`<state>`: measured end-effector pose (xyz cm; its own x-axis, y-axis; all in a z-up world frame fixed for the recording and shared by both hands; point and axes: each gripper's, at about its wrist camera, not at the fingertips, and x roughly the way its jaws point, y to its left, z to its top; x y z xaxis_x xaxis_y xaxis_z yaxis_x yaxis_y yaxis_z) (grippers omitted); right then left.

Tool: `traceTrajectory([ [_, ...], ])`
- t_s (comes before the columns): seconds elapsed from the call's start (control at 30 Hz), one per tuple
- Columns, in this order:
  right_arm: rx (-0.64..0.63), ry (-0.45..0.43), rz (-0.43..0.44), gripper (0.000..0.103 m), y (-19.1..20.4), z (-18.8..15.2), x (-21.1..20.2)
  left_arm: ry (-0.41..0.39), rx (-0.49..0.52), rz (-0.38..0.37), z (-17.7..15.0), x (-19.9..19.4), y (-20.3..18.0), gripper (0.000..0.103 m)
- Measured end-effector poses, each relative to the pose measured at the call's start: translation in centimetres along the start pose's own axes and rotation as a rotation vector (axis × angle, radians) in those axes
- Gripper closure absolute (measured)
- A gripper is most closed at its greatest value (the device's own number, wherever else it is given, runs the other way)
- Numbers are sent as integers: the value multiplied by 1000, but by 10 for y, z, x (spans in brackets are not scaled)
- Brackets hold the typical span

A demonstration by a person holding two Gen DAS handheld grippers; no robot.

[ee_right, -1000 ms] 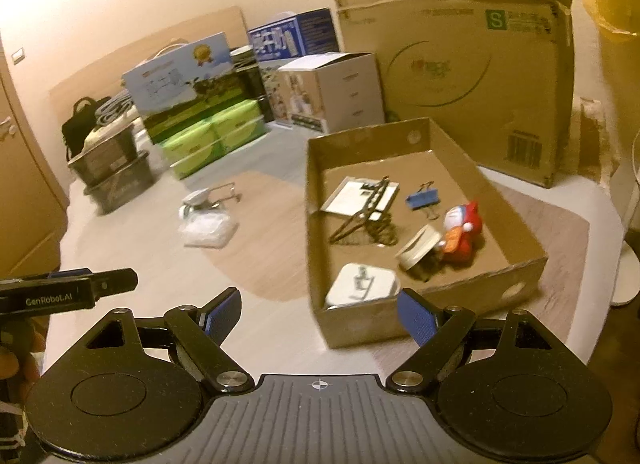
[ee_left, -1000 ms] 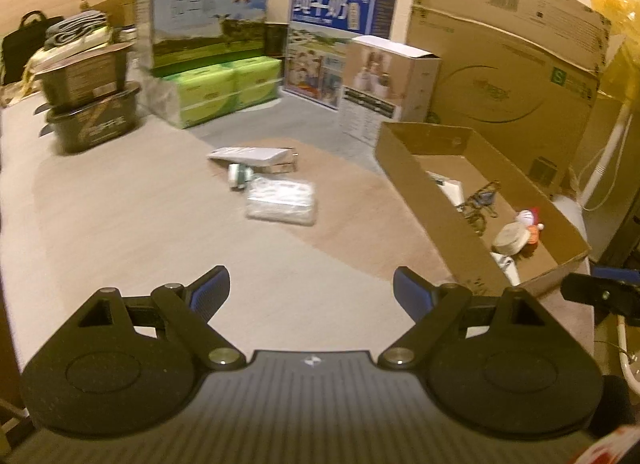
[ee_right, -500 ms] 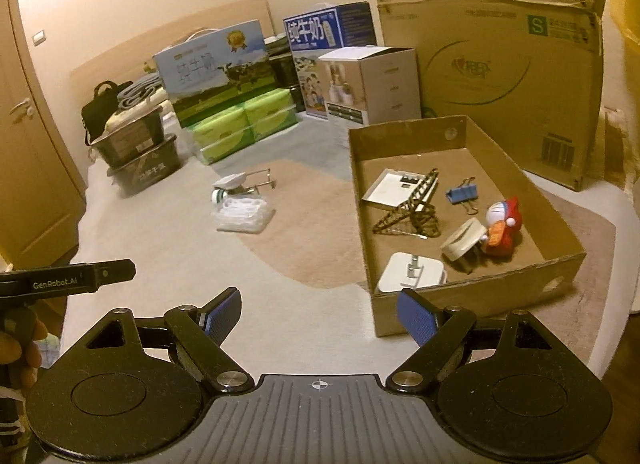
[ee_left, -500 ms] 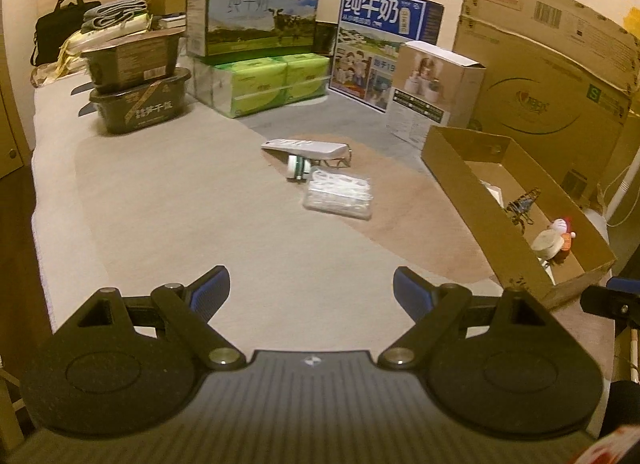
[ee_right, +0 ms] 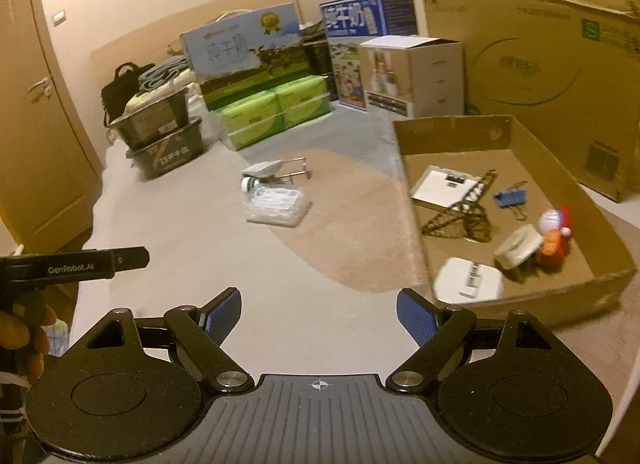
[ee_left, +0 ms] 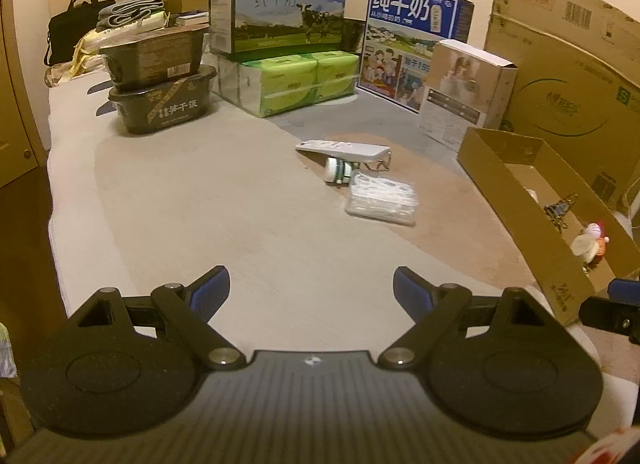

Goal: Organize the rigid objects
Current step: 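Move the left gripper to the green-white spool while the right approaches the clear floss box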

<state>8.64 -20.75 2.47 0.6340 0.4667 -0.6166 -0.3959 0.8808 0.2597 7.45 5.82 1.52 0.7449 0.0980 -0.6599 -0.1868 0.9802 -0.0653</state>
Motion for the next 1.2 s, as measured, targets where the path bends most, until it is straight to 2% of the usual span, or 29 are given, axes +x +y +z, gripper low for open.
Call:
traceTrajectory([
  [0.63, -46, 32, 26, 18, 42, 27, 106, 57, 57, 9, 22, 81, 40, 16],
  [0.93, -28, 35, -4, 18, 45, 45, 169, 42, 79, 21, 35, 118, 58, 16],
  [1.2, -15, 24, -49, 18, 49, 61, 220, 31, 93, 1, 53, 141, 67, 16],
])
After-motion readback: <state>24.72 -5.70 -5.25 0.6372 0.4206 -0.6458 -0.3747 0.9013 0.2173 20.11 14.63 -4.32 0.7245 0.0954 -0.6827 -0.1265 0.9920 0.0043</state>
